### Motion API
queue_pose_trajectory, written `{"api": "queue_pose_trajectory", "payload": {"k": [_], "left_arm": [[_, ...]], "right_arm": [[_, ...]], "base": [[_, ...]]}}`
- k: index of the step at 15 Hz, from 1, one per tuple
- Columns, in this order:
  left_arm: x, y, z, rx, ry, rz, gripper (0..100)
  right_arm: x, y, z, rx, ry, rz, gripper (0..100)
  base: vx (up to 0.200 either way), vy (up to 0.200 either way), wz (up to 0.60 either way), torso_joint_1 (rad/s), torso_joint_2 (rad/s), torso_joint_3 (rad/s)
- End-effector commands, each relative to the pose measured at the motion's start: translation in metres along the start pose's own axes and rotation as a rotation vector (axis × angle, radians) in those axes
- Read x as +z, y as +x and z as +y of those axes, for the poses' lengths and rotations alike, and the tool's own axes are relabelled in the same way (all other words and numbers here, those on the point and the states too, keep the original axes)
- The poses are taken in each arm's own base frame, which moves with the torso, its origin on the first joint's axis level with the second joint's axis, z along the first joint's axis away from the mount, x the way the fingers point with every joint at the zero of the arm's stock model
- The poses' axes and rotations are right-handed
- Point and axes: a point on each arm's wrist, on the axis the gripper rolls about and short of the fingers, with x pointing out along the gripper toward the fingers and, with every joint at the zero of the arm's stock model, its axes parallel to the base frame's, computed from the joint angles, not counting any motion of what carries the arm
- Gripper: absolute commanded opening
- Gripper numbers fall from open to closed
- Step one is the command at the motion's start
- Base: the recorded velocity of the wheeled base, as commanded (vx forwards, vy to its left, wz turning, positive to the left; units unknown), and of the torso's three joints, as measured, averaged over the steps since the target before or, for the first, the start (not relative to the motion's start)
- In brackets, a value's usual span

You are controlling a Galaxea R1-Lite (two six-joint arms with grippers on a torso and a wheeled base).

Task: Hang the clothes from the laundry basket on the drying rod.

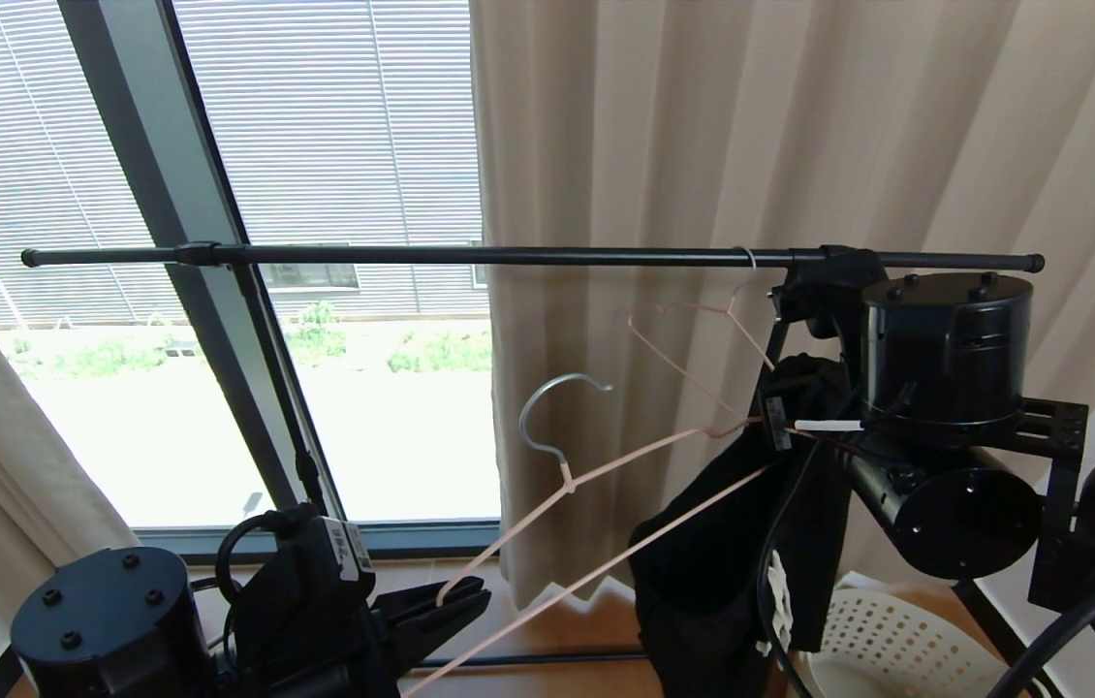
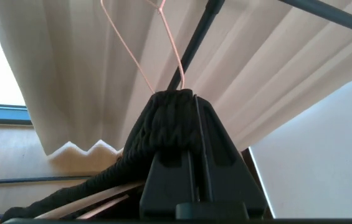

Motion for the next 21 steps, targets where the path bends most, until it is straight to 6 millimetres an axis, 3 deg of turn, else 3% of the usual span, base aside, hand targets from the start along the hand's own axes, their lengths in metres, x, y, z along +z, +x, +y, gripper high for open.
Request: {"api": "queue_pose_trajectory", "payload": {"k": [1,21], "left_arm": [[0.000,0.000,0.000,0.000,0.000,0.000,0],[-0.004,0.004,0.001,0.004,0.001,-0.012,0]], "right_arm": [[0.000,-0.005,0.003,0.017,-0.003,-0.008,0],[-0.003,-0.071,0.033,0.165,-0.008,-0.093,0]], "base": [[0.000,0.000,0.00,0.000,0.00,0.000],[0.000,0.000,0.00,0.000,0.00,0.000]]}}
